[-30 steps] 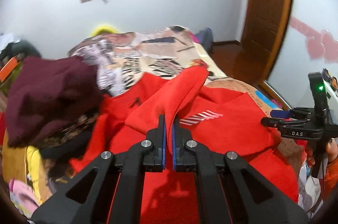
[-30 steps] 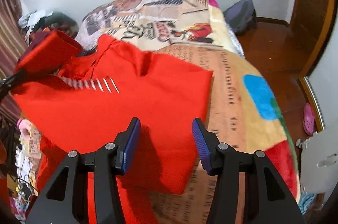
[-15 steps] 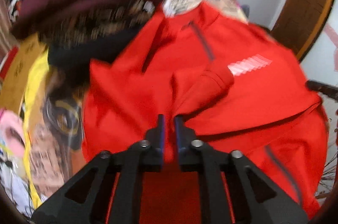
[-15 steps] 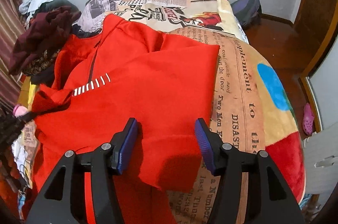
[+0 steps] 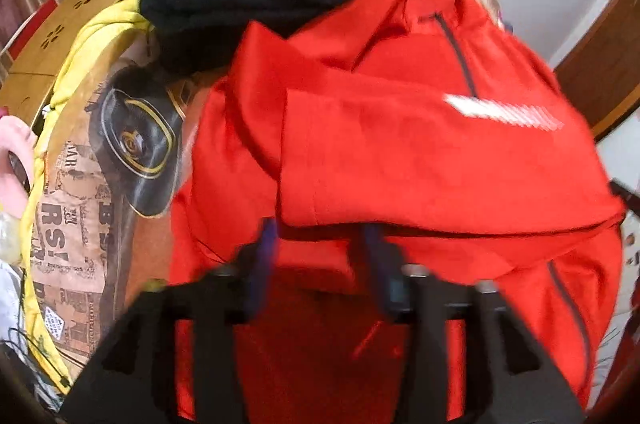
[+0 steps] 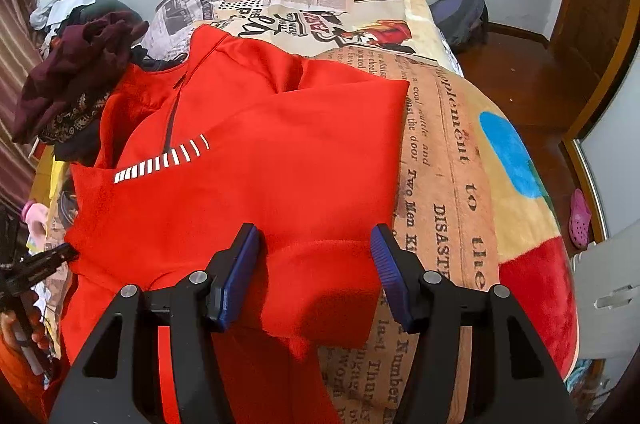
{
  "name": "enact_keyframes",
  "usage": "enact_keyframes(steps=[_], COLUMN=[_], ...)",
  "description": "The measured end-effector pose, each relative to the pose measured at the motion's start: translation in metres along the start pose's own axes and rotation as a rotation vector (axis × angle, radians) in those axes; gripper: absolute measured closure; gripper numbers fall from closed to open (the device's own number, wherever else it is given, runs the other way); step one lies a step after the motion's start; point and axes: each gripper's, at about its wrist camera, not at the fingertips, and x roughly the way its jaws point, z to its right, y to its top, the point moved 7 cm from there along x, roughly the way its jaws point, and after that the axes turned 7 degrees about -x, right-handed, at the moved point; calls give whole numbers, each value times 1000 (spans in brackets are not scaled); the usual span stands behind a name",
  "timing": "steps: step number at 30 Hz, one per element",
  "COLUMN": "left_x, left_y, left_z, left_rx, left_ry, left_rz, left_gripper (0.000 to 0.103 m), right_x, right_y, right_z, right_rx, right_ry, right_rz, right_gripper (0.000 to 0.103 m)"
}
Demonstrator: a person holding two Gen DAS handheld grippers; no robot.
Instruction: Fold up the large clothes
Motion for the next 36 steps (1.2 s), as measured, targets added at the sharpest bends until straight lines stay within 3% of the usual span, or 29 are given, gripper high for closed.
enact_keyframes(steps=[3,7,10,14,19,20,22,24,25,30,36], left_x=[-10,-5,7,24,43,42,41,38,34,-5,-98], left_y=[9,13,11,3,-3,-1,4,12,17,45,97], left_z=[-12,-35,-37,-25,-17,-17,-18,-17,-11,19,52], left_rx=[-92,-311,-393,-434,-480,-484,-472,-391,-334,-157,-37], left_ry=[-56,-227,-283,-346,-350,-346,-310,-212,-161,-114,-134], left_rz=[16,-47,-92,-163,-210,-199,-165,-110,-83,42,298], left_gripper=[47,47,47,47,47,47,59,95,100,101,102], right_x=[-3,-7,-10,-10,-10,-10,-10,-10,-11,-17,-24], right_y=[-1,-3,-3,-4,-7,-7,-8,-8,-7,0,14], right_z=[1,3,5,6,7,7,7,7,7,9,13], right_rx=[9,11,14,21,30,31,30,28,27,17,28], right_ry=[-2,-11,-24,-21,-15,-15,-15,-17,-19,-37,-44], right_rz=[4,13,22,19,17,17,18,17,17,34,65], right_gripper=[49,49,49,49,49,49,49,49,49,49,49])
